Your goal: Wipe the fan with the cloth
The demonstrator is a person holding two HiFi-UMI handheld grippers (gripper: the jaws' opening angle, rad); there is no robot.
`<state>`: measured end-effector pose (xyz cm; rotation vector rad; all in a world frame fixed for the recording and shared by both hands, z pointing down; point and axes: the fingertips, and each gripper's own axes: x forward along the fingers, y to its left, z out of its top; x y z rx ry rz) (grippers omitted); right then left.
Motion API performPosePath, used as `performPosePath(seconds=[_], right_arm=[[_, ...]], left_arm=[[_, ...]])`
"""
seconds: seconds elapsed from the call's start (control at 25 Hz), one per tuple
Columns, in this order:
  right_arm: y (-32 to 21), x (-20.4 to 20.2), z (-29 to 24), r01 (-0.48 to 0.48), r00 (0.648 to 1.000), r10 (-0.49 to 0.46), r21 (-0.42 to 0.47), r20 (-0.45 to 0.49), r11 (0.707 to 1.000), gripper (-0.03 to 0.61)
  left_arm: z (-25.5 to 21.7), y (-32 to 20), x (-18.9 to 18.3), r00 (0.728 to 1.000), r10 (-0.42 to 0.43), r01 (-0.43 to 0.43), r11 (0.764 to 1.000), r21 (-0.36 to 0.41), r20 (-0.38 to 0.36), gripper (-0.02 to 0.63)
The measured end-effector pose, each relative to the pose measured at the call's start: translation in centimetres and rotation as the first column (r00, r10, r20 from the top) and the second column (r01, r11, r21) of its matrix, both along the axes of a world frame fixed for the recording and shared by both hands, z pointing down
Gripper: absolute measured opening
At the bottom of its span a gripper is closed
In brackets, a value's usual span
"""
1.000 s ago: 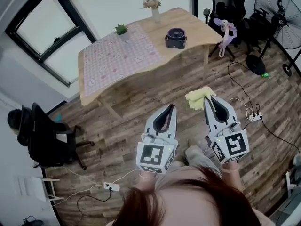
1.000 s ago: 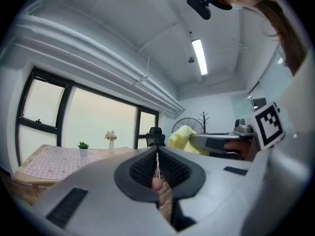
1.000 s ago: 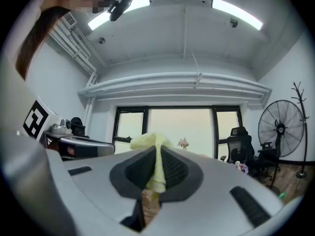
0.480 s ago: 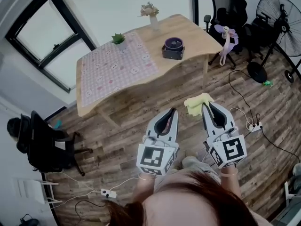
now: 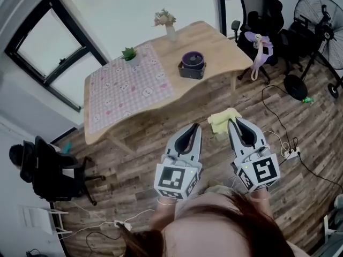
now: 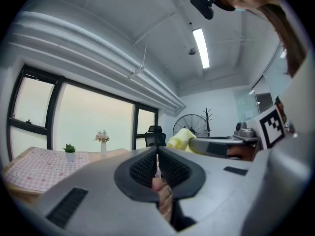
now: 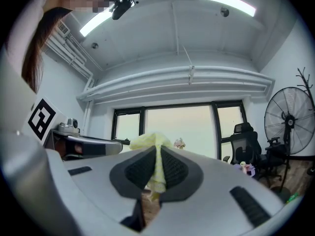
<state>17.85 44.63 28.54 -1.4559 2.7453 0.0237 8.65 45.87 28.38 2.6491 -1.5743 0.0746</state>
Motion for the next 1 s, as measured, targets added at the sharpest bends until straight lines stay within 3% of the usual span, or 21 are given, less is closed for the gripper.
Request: performPosePath(seconds=[0.28,0.64,1.0], right_arm=[[-3.7,1.9,1.1,0.041,0.999,-0.040,-0.025,0.026,0.999,0.025],[-8.8,0.8,1.5,0.051,0.998,-0.050,-0.041,0.038,0.998,0.025],[-16.5,-0.6,2.0,0.010,1.000,-0.009,-0.047,0.016,0.999,0.025]], left_arm=[[0.8,-2.6,2.1,1.000,-0.029,0.029,0.999,-0.032,0.001,0.015],[1.1,-6.9,0.4,0.998,-0.059,0.059,0.997,-0.049,0.005,0.015],[1.5,-15.5,-1.2,1.000,-0.022,0.021,0.999,-0.049,-0.021,0.015]])
